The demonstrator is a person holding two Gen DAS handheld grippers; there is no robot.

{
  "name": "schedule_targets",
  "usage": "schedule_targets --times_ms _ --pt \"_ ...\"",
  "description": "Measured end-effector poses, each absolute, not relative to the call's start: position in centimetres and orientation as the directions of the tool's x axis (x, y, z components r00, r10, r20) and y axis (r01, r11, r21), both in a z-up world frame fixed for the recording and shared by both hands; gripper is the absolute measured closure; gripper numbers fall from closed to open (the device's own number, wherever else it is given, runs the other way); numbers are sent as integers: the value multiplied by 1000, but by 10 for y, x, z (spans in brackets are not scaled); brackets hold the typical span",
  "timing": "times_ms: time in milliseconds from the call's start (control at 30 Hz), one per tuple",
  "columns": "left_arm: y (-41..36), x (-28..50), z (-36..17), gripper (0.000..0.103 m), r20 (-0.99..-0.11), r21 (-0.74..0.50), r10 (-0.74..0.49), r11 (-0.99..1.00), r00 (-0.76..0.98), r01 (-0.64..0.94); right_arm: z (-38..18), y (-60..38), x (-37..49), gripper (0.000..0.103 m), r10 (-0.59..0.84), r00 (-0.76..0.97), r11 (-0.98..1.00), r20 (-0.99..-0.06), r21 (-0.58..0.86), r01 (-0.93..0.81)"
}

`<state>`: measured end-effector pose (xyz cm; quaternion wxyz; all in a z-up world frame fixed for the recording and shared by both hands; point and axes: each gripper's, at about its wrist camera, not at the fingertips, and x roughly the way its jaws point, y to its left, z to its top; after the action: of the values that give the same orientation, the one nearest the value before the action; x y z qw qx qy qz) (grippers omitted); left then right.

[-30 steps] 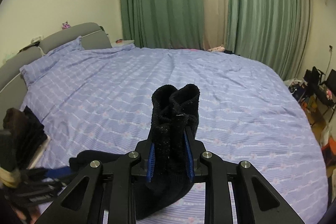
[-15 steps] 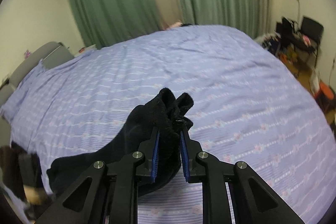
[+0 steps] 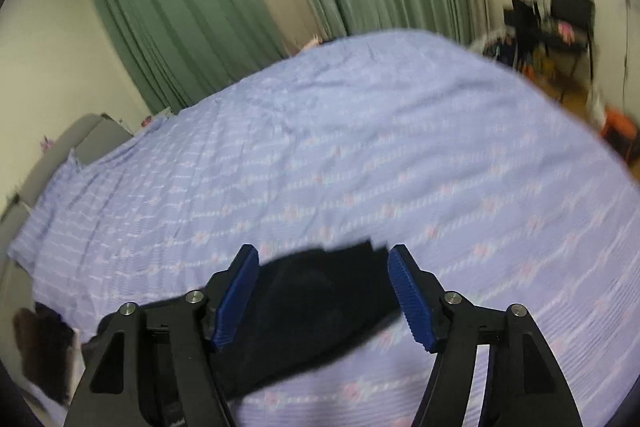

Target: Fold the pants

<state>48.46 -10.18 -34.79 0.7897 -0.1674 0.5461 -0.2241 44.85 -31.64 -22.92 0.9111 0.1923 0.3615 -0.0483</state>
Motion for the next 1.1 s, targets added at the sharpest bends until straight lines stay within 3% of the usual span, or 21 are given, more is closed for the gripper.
schedule_targets --times_ms 133,267,500,533,600,633,767,933,1033,1100 --pt "-100 475 -354 74 -795 -487 -520 854 312 183 -290 -333 455 35 155 669 843 -727 450 295" --pt "-103 474 -363 74 -799 -472 -507 862 324 185 -343 -353 464 35 286 647 707 -707 611 355" --pt "-111 470 -365 74 -805 -445 -484 875 343 189 -382 -361 486 36 344 657 645 -670 678 354" --pt "-111 470 -365 74 -804 -444 -483 876 347 188 -382 -360 491 38 342 654 653 -674 671 351" --pt "-112 468 -365 73 -803 -444 -482 876 351 187 -383 -358 500 60 345 643 667 -683 661 344" --pt "-113 466 -365 73 -804 -440 -478 878 354 188 -380 -356 503 66 358 632 670 -687 661 338" --pt "-115 462 -364 73 -805 -443 -478 878 351 181 -329 -334 492 72 250 669 786 -700 550 281" --pt "-97 465 -332 72 -813 -460 -483 875 325 150 -245 -249 486 72 54 720 973 -692 198 117" --pt "-60 456 -288 50 -831 -334 -348 936 435 112 -197 -201 481 72 25 778 998 -628 56 13" --pt "-31 447 -266 48 -824 -268 -282 958 492 100 -175 -174 482 72 21 796 999 -605 -6 -31"
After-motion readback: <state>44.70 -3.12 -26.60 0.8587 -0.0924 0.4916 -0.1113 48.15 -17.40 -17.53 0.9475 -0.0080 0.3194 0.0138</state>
